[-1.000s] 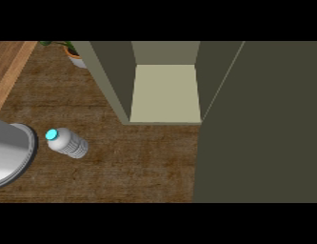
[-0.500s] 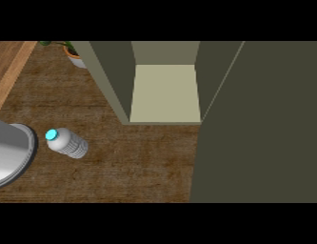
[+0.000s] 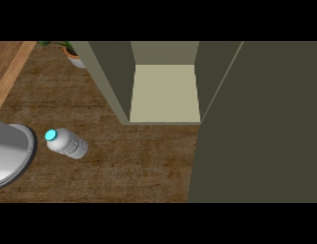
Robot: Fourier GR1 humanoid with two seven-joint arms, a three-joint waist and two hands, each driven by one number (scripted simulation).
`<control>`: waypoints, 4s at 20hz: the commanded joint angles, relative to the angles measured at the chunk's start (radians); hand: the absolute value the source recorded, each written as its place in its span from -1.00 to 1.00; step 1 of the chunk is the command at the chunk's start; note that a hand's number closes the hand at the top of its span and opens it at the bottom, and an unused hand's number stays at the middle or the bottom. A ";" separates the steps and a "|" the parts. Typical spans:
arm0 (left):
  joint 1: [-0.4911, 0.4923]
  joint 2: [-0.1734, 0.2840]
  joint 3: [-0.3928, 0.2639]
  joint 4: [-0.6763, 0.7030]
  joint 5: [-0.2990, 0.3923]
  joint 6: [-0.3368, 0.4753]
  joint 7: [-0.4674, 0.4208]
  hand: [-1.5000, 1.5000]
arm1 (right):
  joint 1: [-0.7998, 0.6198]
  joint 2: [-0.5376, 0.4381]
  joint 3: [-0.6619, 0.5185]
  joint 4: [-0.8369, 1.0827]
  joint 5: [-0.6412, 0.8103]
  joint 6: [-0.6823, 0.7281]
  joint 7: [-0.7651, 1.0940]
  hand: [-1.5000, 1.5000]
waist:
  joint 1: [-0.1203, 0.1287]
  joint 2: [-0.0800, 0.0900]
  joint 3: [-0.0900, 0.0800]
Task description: Pick up the bottled water, place it into the cabinet and close the cabinet
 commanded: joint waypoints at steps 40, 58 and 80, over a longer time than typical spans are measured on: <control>-0.244 -0.024 -0.038 0.963 -0.468 -0.197 -0.611 -1.00 | -0.090 -0.093 0.087 -0.239 0.068 -0.137 0.237 -1.00 | -0.014 0.001 -0.001; -0.387 -0.006 -0.029 1.585 -0.629 -0.204 -1.062 -1.00 | -0.130 -0.094 0.116 -0.167 0.099 -0.171 0.207 -1.00 | -0.010 0.003 -0.001; -0.626 0.037 0.044 2.005 -0.583 -0.325 -1.229 -1.00 | -0.039 -0.144 0.184 -0.212 0.142 -0.206 0.177 -1.00 | -0.026 0.002 -0.002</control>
